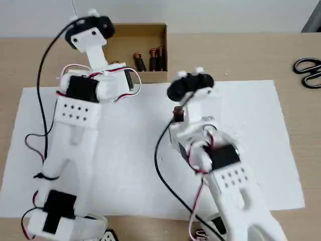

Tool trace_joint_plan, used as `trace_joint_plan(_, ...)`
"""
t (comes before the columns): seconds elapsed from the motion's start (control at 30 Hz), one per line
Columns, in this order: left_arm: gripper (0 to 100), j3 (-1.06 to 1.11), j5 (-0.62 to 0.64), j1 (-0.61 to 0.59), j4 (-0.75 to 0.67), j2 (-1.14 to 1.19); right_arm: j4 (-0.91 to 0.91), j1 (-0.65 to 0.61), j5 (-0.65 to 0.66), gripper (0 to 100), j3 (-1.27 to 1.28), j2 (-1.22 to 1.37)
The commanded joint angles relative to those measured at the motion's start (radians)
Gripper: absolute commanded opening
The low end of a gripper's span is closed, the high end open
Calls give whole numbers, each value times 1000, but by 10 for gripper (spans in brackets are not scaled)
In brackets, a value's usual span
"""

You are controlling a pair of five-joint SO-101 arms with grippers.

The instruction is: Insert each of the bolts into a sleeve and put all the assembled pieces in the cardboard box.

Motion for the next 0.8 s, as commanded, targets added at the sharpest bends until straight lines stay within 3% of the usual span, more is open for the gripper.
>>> trace_joint_plan(0.0,6,-12,25,-5,41,37,-5,13,-12,3,-150,147)
trace_joint_plan(0.27,6,-12,29,-5,166,152,-31,59,-12,3,-497,495)
trace_joint_plan(0.77,6,-10,64,3,189,238,-41,73,-3,3,-1201,1023)
